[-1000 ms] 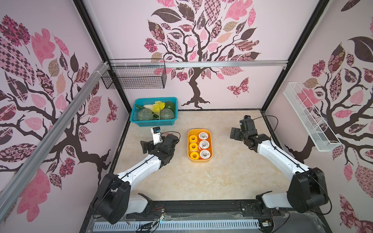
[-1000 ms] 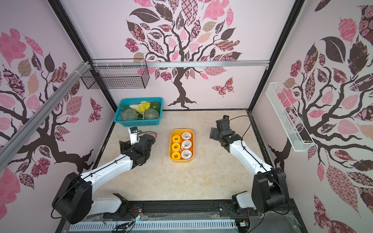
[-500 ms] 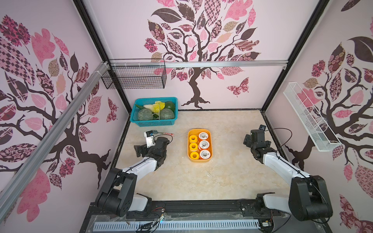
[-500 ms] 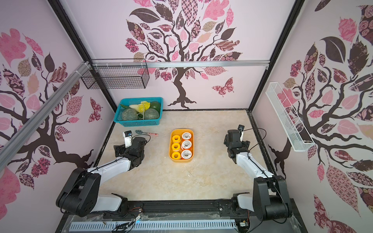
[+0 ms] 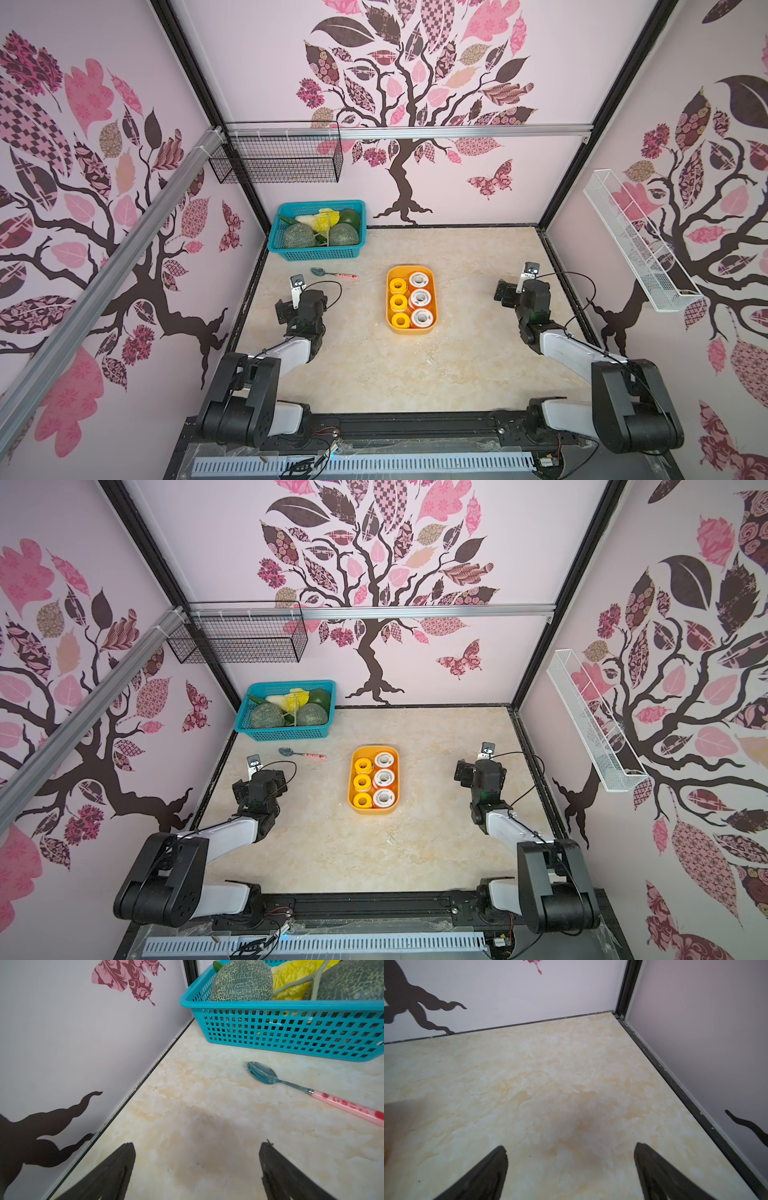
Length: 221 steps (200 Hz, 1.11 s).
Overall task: Put the sealing tape into the storage box
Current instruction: Reset both arms
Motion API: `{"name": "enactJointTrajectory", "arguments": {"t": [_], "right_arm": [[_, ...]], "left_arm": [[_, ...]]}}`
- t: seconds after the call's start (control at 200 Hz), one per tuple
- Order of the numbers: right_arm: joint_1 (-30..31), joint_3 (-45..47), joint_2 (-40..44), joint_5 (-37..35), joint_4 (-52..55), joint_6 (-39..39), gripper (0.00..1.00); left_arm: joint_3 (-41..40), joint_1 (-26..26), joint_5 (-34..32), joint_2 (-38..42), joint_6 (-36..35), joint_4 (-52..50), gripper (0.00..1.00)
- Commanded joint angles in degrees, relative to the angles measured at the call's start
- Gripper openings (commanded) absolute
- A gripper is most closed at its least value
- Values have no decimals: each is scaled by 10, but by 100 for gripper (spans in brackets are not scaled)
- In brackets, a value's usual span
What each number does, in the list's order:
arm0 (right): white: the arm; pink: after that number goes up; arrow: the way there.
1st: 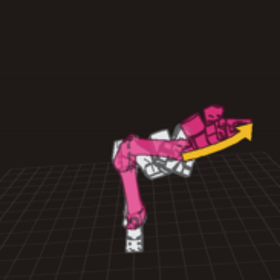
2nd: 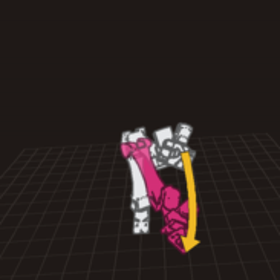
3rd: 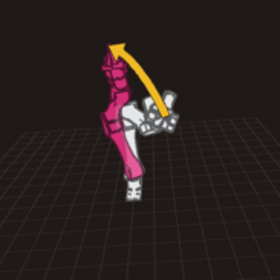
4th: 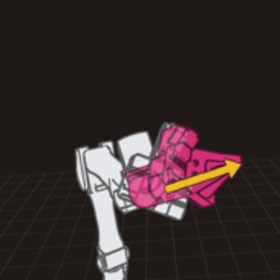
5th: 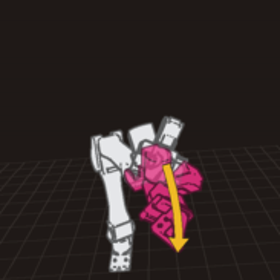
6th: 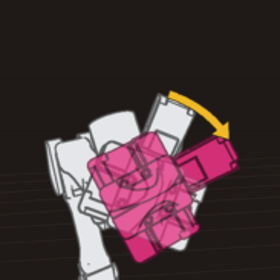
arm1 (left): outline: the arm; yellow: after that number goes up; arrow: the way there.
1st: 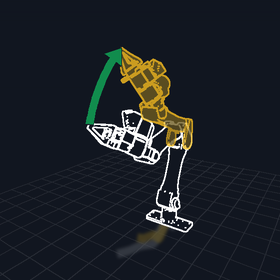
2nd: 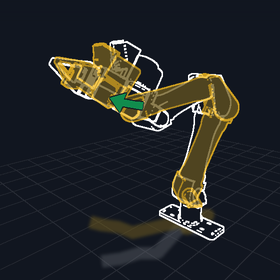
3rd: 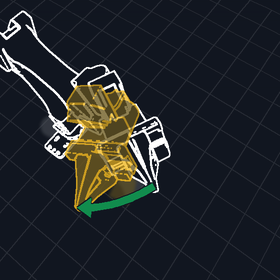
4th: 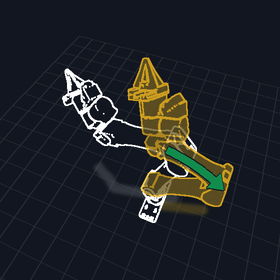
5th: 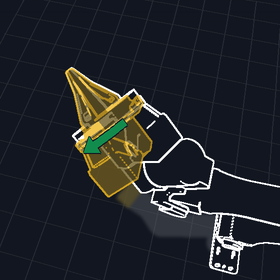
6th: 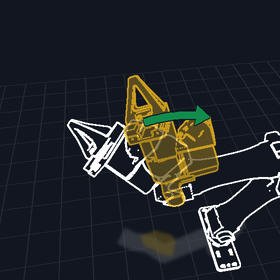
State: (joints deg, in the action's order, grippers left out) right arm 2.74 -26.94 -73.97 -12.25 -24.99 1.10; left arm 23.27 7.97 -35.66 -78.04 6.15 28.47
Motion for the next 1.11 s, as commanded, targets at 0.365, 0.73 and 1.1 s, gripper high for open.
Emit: {"name": "enactJointTrajectory", "arguments": {"t": [0.365,0.73,1.1], "right_arm": [[-24,8,-59,112,-123,15,99],[-24,46,-85,124,-209,22,99],[-24,75,-167,110,-338,19,99]], "left_arm": [[-37,-56,155,-27,-21,187,98],[-53,-64,222,-106,-45,298,98],[-30,-66,251,-127,-52,280,98]]}}
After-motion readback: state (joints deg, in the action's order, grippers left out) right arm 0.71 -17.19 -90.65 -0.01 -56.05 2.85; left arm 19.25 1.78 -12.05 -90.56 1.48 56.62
